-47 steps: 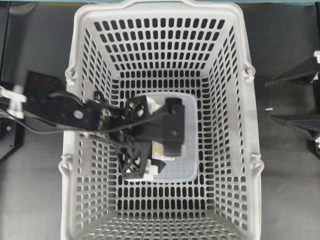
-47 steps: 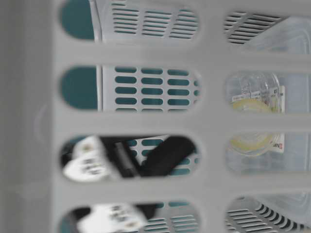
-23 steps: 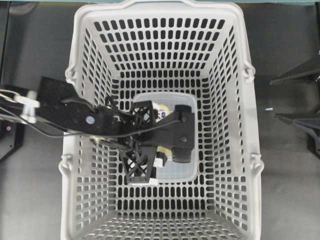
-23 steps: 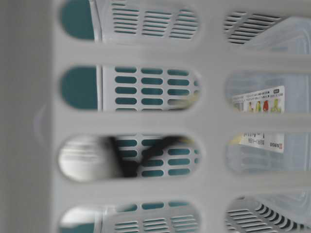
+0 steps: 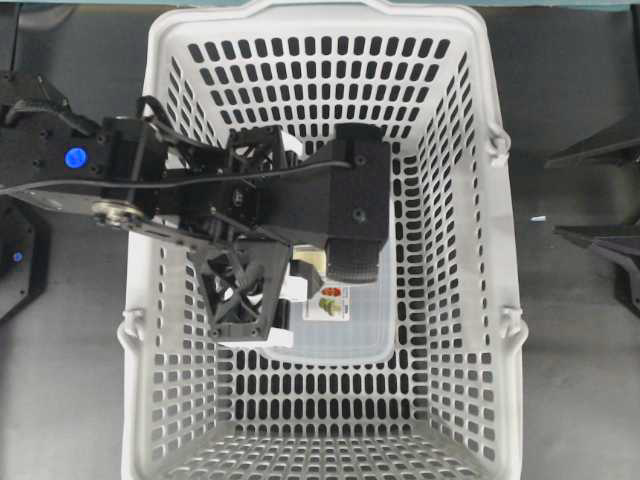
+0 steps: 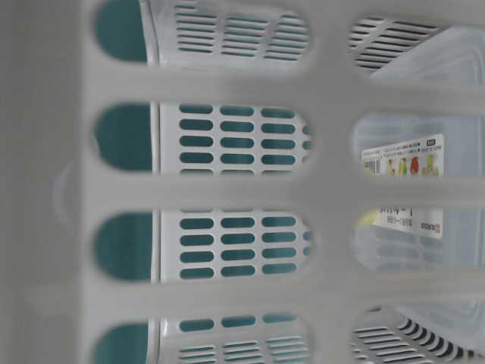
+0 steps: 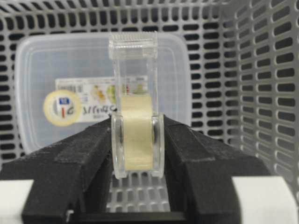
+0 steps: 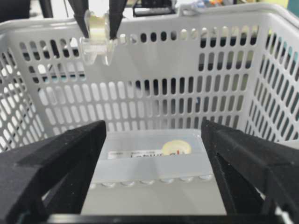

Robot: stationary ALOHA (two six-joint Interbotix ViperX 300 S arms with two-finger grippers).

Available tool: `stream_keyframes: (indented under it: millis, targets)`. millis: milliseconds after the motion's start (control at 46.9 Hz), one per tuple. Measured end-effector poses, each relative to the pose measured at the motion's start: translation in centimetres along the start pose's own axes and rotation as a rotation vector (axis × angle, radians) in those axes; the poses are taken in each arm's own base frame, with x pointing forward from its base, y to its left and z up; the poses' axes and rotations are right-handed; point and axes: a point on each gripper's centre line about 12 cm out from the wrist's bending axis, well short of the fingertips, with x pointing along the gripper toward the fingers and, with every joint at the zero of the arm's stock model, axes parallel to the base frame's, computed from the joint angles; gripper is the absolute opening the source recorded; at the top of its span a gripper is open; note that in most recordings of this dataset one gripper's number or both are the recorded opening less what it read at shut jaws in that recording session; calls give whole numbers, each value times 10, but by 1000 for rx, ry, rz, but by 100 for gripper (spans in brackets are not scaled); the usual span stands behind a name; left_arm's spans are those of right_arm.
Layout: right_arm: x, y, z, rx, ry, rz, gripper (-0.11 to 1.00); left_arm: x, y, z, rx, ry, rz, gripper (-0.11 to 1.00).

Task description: Pick up the tape dispenser from the shopping basket with the left arm.

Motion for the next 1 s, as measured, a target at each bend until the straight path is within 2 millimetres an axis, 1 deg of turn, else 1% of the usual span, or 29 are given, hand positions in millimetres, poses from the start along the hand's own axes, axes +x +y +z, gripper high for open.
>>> stream_keyframes:
  millis: [406, 768, 1003]
  targets:
    - [-1, 0, 1, 2, -6, 0, 78, 0, 0, -1, -1, 3, 0, 28]
    - [-3, 0, 1, 3, -15, 1, 78, 7, 0, -6, -4, 26, 2, 28]
    - [-4, 0, 1, 3, -17, 1, 78, 6, 0, -5, -4, 23, 2, 28]
